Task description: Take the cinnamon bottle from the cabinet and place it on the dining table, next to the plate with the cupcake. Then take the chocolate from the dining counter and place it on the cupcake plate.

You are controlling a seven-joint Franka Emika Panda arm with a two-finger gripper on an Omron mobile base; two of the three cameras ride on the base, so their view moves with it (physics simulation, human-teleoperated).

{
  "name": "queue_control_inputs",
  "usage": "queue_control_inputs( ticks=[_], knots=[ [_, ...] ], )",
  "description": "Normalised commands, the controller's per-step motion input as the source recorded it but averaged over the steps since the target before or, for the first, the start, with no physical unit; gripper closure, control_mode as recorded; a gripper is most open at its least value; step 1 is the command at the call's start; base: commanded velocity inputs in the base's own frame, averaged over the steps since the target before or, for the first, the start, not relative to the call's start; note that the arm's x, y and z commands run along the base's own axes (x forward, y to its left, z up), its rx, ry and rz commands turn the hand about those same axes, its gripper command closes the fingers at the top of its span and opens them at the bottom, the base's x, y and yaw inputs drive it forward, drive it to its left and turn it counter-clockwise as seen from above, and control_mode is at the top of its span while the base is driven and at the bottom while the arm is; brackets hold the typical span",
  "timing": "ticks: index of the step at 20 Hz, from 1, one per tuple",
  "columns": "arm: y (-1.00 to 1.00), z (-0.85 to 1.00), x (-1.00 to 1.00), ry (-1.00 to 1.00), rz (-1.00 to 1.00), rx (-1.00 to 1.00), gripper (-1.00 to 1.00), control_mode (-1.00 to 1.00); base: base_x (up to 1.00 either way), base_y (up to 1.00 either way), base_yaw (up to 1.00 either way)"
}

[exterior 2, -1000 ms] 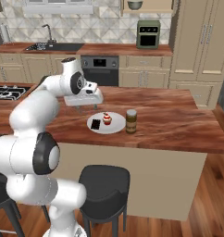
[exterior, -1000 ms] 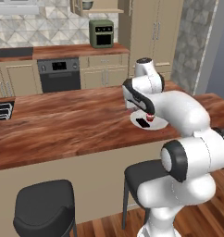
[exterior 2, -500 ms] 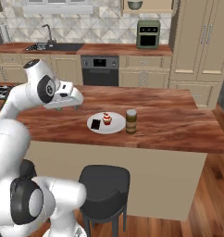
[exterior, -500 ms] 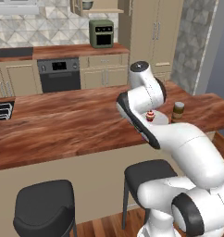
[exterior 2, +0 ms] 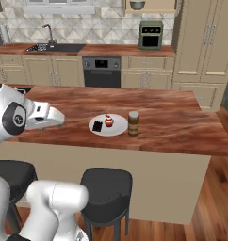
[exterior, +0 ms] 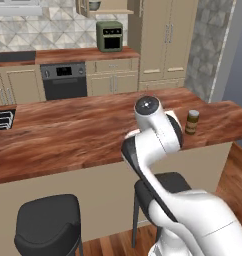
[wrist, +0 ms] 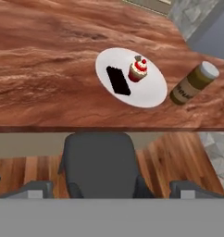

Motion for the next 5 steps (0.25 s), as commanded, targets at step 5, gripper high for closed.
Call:
queue_control_inputs(
  ticks=[5],
  knots=[
    [0.00,0.00,-0.38,0.01,0.00,0.00,-1.00,-1.00,0.00,0.00,0.00]
  ],
)
